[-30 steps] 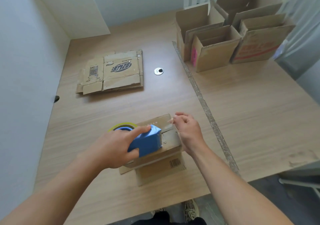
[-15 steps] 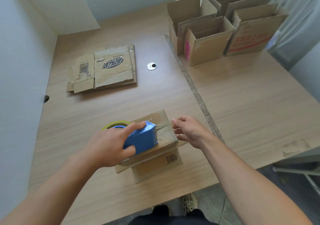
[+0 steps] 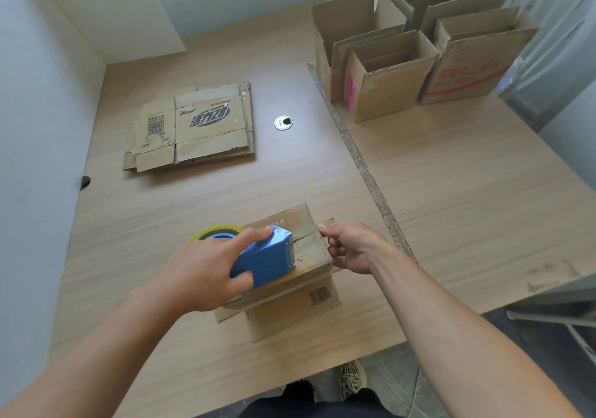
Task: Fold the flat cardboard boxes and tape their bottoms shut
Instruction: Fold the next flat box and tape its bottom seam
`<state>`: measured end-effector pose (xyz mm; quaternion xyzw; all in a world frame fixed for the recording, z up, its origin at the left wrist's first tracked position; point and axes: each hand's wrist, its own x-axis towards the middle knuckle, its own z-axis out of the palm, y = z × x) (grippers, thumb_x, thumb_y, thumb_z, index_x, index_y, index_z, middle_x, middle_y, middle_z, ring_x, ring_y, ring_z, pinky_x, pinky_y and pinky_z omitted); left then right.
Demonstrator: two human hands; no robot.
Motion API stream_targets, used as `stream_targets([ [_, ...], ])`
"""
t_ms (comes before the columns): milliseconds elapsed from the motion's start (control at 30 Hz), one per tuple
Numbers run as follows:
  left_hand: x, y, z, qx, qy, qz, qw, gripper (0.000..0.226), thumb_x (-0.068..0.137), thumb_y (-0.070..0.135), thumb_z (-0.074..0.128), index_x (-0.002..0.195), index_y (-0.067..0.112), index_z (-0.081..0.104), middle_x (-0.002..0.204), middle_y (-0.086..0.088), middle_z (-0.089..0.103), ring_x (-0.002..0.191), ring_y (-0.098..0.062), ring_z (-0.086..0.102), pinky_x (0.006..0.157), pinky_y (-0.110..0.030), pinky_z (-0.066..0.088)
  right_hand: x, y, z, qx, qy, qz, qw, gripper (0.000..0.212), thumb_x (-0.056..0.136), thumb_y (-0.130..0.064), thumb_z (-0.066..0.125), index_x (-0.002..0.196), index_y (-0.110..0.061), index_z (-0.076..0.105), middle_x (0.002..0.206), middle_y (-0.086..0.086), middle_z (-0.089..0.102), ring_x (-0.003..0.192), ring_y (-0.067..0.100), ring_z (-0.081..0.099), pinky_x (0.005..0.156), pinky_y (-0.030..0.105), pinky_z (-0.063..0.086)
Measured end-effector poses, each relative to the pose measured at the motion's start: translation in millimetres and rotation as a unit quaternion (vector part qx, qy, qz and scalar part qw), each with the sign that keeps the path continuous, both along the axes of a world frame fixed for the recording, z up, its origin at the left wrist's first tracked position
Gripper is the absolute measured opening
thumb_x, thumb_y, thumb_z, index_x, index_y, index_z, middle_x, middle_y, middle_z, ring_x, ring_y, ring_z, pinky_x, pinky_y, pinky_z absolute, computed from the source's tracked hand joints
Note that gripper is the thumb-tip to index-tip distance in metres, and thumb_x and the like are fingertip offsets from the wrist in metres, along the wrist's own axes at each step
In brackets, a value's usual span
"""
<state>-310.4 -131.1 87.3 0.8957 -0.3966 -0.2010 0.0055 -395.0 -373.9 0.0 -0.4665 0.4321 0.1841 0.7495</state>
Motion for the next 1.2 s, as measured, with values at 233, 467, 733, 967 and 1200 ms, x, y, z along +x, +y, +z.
stream_targets([
  [233, -0.3, -4.2, 3.7, 0.010, 0.004, 0.002, 1.000, 0.071, 0.068, 0.049, 0.038, 0.128, 0.068, 0.005, 0.078, 0.011, 0.051, 0.063, -0.003, 0.047, 0.052, -0.025, 0.035, -5.3, 5.6, -6.2, -0.001, 0.014, -0.031, 0.999, 0.027, 0.088, -0.030, 0.074, 0.093, -0.021, 0.050, 0.080, 0.002, 0.057, 0.061, 0.012, 0.046, 0.050, 0.023, 0.043],
  [467, -0.1, -4.3, 0.8, 0.013, 0.002, 0.013, 1.000, 0.071, 0.067, 0.051, 0.039, 0.129, 0.068, 0.008, 0.078, 0.011, 0.052, 0.066, -0.003, 0.048, 0.052, -0.025, 0.035, -13.8, 26.8, -13.7, -0.297, -0.125, -0.005, 0.947, 0.010, 0.096, -0.022, 0.059, 0.091, -0.018, 0.051, 0.084, 0.001, 0.057, 0.073, 0.019, 0.052, 0.064, 0.030, 0.042],
  [733, 3.3, 0.4, -8.3, -0.037, -0.025, 0.005, 0.999, 0.060, 0.087, 0.063, 0.051, 0.132, 0.065, 0.011, 0.100, 0.010, 0.061, 0.082, -0.017, 0.056, 0.074, -0.035, 0.051, -32.5, 18.1, -19.1, -0.475, -0.365, 0.283, 0.749, 0.046, 0.095, -0.036, 0.063, 0.139, -0.030, 0.053, 0.156, -0.013, 0.030, 0.143, 0.011, 0.023, 0.116, 0.021, 0.018],
  [967, 13.6, 1.0, -5.6, -0.049, 0.001, -0.018, 0.999, 0.060, 0.079, 0.070, 0.043, 0.129, 0.069, 0.009, 0.119, 0.012, 0.060, 0.097, -0.018, 0.058, 0.082, -0.039, 0.051, -15.7, 4.6, -19.6, -0.508, -0.323, 0.418, 0.680, 0.078, 0.081, -0.074, 0.050, 0.140, -0.072, -0.002, 0.158, -0.033, -0.006, 0.148, 0.009, 0.002, 0.119, 0.052, 0.019],
  [1200, 18.9, 1.7, 2.1, -0.040, 0.021, -0.012, 0.999, 0.057, 0.086, 0.063, 0.053, 0.130, 0.069, 0.017, 0.098, 0.020, 0.057, 0.077, -0.010, 0.050, 0.068, -0.030, 0.042, -4.3, -1.3, -19.9, -0.467, -0.352, 0.440, 0.681, 0.089, 0.077, -0.080, 0.049, 0.140, -0.066, -0.013, 0.149, -0.046, -0.011, 0.145, -0.006, -0.021, 0.119, 0.057, 0.019],
])
